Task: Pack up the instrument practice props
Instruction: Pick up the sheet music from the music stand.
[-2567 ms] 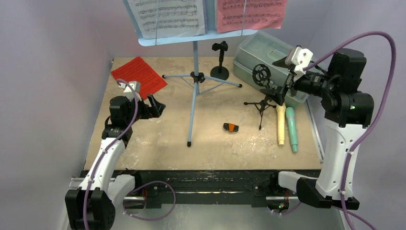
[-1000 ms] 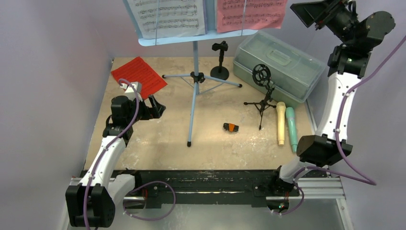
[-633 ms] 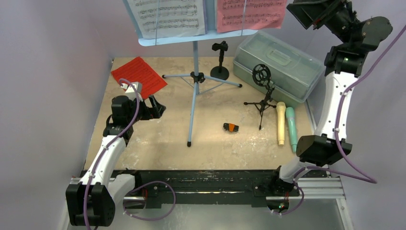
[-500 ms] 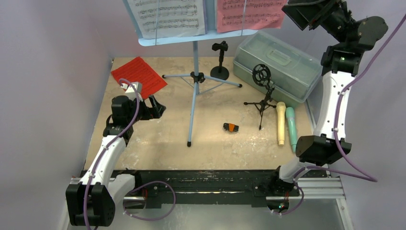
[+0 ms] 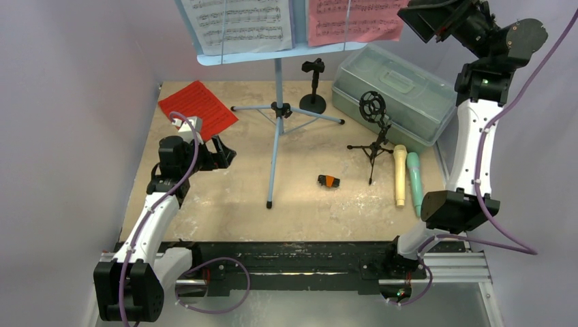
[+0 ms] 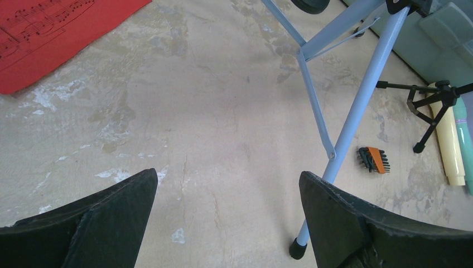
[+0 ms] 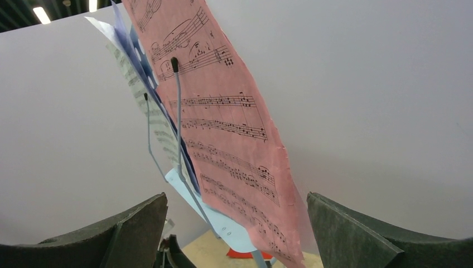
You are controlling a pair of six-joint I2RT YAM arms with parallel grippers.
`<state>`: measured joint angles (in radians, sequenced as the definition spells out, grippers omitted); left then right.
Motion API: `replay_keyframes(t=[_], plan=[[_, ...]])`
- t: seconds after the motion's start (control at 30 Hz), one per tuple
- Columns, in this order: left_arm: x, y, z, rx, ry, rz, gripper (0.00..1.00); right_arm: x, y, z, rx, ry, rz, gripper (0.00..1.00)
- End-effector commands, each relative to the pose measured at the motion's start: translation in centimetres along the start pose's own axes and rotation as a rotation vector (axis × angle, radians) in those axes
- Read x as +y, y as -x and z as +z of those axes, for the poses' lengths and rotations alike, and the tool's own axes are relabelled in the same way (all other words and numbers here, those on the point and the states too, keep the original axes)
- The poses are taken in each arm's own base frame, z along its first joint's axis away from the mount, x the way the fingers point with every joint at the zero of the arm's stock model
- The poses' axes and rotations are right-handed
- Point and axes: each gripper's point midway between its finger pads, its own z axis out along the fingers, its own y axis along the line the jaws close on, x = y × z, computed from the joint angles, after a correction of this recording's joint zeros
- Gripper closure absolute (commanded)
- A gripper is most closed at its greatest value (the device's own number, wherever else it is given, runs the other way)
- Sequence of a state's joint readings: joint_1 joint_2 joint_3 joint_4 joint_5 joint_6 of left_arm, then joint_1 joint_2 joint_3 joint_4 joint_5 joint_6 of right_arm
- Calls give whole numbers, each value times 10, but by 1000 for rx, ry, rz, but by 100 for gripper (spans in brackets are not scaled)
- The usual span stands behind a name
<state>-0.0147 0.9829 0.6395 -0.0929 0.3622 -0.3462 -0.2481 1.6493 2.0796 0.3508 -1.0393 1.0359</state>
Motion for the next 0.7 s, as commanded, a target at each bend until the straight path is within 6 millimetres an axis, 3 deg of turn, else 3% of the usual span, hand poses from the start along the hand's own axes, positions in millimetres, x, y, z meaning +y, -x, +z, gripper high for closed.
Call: replay_keyframes(t=[0.0, 0.67], plan=[[-2, 10, 0, -29, -3, 38, 2, 10, 6, 4, -10, 23, -52, 1], [-3, 11, -1, -33, -5, 42, 2, 57, 10, -2, 34, 92, -181, 4]])
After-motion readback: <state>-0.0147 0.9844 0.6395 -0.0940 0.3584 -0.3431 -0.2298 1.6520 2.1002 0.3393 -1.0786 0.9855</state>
